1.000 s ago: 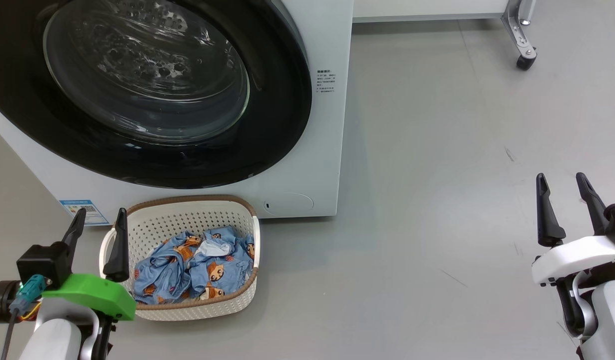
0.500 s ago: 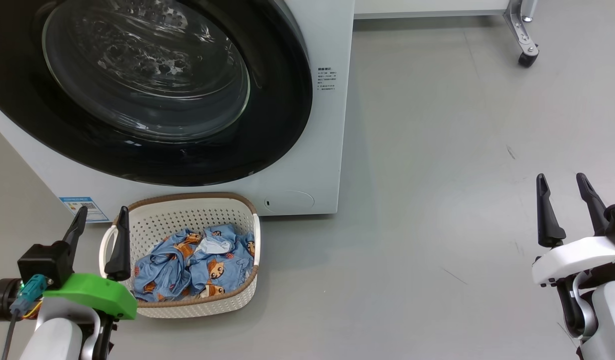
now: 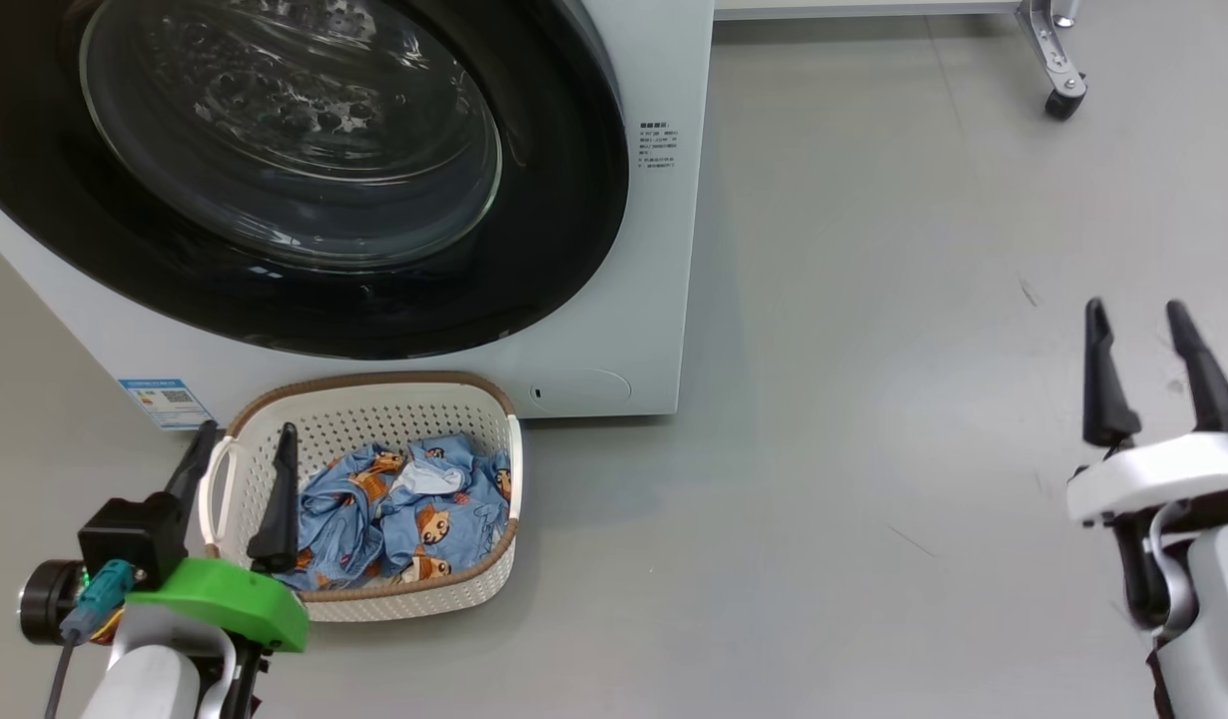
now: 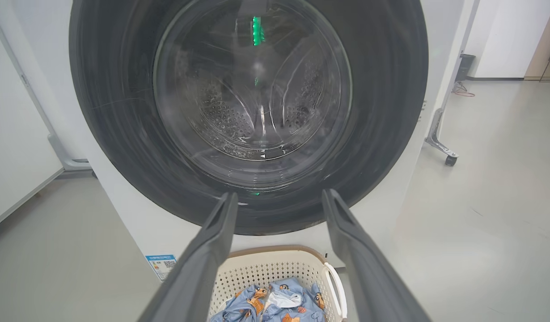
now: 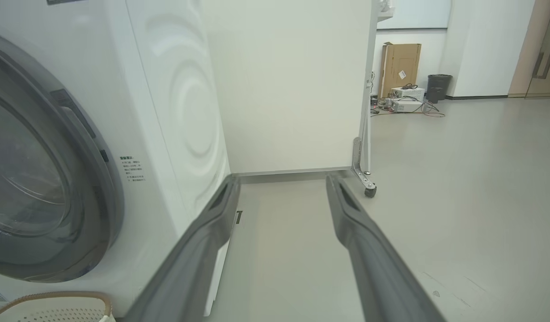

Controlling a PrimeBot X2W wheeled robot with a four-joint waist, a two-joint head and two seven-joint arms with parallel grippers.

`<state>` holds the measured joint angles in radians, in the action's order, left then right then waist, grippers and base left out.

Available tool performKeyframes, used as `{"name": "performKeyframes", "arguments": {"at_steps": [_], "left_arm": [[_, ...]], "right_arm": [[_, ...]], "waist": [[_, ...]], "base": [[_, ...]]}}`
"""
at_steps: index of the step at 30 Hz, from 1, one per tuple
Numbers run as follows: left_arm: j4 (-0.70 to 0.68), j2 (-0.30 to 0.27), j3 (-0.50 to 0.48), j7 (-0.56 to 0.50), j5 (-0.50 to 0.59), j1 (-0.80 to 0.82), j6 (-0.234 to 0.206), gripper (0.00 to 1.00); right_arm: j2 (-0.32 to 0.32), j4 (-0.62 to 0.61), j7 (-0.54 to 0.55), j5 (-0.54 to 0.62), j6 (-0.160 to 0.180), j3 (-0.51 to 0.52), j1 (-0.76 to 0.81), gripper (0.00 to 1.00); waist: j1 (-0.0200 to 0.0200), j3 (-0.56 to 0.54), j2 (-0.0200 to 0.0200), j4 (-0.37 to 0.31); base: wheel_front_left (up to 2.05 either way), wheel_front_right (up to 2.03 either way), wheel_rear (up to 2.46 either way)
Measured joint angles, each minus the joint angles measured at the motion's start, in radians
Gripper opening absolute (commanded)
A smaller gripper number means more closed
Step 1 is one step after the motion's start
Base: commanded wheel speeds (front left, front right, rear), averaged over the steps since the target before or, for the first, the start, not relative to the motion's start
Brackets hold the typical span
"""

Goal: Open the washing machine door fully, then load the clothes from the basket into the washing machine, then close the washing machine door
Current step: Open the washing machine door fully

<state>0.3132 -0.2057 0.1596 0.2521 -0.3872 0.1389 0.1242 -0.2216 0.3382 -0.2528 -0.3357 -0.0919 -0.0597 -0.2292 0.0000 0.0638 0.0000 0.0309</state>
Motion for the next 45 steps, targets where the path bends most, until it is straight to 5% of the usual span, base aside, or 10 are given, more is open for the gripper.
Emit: {"name": "performKeyframes", "arguments": {"at_steps": [16, 29, 30, 31, 32, 45], "left_arm": [[-0.036, 0.019, 0.009, 0.0, 0.01, 0.002, 0.0, 1.0], [-0.059, 0.023, 0.019, 0.0, 0.019, 0.047, 0.0, 1.0], [-0.059, 0.025, 0.019, 0.0, 0.019, 0.048, 0.0, 1.0], [-0.059, 0.027, 0.019, 0.0, 0.019, 0.049, 0.0, 1.0], [-0.059, 0.028, 0.02, 0.0, 0.019, 0.052, 0.0, 1.0], [-0.064, 0.061, 0.036, 0.0, 0.019, 0.096, 0.0, 1.0]], "right_arm": [[0.011, -0.069, 0.023, -0.122, -0.004, 0.064, -0.238, 1.0], [0.146, -0.058, 0.101, -0.409, 0.008, 0.198, -0.398, 1.0], [0.151, -0.052, 0.11, -0.426, 0.008, 0.202, -0.405, 0.93], [0.157, -0.046, 0.119, -0.447, 0.013, 0.211, -0.414, 0.53], [0.158, -0.04, 0.126, -0.468, 0.018, 0.219, -0.422, 0.0], [0.156, 0.031, 0.267, -0.651, 0.072, 0.25, -0.531, 0.0]], "waist": [[0.0, 0.074, 0.0, 0.041], [0.0, 0.16, 0.0, 0.095], [0.0, 0.167, 0.0, 0.1], [0.0, 0.174, 0.0, 0.103], [0.0, 0.18, 0.0, 0.107], [0.0, 0.25, 0.0, 0.147]], "base": [[0.0, 0.0, 0.0], [0.0, 0.0, 0.0], [0.0, 0.0, 0.0], [0.0, 0.0, 0.0], [0.0, 0.0, 0.0], [0.0, 0.0, 0.0]]}}
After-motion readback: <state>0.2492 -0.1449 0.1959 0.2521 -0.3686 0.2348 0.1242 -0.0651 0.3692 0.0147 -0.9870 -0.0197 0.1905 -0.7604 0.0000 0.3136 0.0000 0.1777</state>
